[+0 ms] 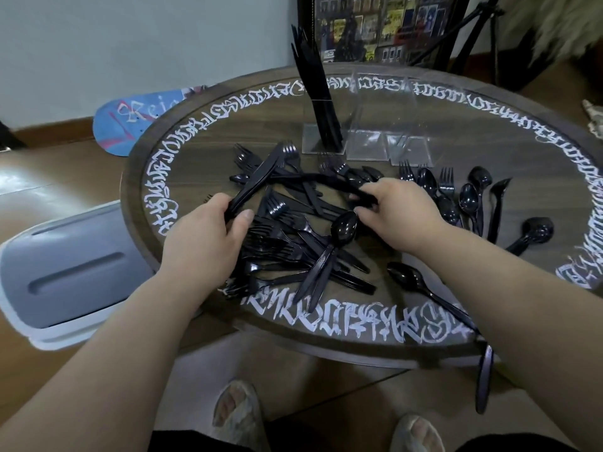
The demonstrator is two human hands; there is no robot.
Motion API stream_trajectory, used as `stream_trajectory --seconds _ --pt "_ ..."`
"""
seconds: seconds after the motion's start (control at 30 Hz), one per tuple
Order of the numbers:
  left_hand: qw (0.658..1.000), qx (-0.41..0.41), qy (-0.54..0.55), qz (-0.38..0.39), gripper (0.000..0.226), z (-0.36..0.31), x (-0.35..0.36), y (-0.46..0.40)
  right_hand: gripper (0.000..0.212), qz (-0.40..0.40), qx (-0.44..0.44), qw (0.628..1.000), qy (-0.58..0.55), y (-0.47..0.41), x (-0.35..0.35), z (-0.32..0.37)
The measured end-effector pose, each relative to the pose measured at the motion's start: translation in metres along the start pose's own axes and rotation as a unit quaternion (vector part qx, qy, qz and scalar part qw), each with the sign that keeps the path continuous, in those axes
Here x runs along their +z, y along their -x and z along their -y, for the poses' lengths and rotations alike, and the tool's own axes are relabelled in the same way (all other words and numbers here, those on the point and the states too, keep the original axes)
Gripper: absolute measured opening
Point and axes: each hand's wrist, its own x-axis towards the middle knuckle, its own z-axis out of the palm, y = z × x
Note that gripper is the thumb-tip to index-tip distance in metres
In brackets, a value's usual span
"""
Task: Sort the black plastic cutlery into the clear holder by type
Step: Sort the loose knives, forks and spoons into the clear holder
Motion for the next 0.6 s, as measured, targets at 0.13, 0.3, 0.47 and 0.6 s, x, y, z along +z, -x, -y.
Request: stream_trajectory --seconds 0.13,0.3,0.47,0.6 --pt "1.0 0.005 -0.001 0.013 0.028 -0.004 0.002 0.0 0.017 0.004 -0.008 1.0 -0.016 -0.009 0.004 0.01" --pt "1.0 0.014 0.0 0.014 0.027 -0.007 0.003 0.001 0.011 0.051 0.004 0.999 0.016 -0.02 -0.001 0.012" --pt "1.0 0.013 -0.005 0.017 0.028 -0.007 0.003 0.001 0.011 0.119 0.058 0.991 0.024 -0.022 -0.012 0.011" --pt "1.0 0.009 -0.009 0.023 0.028 -0.007 0.004 0.001 0.008 0.159 0.091 0.983 0.012 -0.018 -0.015 0.013"
